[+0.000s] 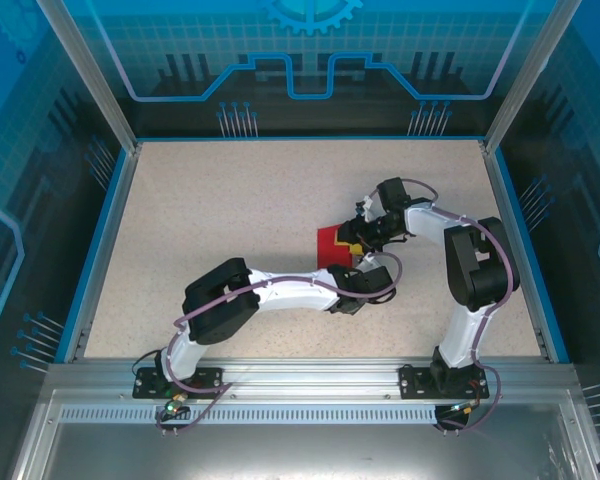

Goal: Fold a paper plane with a square sheet of paper (fold left side to right side)

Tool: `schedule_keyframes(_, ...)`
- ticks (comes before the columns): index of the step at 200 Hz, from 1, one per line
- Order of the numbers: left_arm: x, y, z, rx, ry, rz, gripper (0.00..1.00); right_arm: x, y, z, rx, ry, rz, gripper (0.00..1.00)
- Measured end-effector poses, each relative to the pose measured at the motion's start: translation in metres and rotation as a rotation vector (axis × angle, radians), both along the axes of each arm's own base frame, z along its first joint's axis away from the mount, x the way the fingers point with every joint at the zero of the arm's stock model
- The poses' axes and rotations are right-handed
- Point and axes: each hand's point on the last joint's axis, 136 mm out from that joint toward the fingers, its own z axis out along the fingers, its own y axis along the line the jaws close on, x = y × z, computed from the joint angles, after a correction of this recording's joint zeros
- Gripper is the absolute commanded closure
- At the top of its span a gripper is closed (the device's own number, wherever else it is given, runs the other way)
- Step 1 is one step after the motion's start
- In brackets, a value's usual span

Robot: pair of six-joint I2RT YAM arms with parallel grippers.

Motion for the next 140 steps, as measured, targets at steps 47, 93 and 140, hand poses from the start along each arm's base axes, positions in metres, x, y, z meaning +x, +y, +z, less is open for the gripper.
schedule_keyframes(47,-0.004,0.006,0.010,-0.111,0.071,-0.002,1.00,0.006,0.000,0.011,0.006,-0.047,0.009,0.38)
schedule_keyframes(93,0.001,0.014,0.027,-0.309,0.167,0.019,1.00,0.024,-0.019,0.074,0.008,-0.269,-0.047,0.19)
schedule_keyframes(140,0.010,0.028,0.027,-0.487,0.293,0.060,1.00,0.001,-0.043,0.091,-0.041,-0.375,-0.091,0.31)
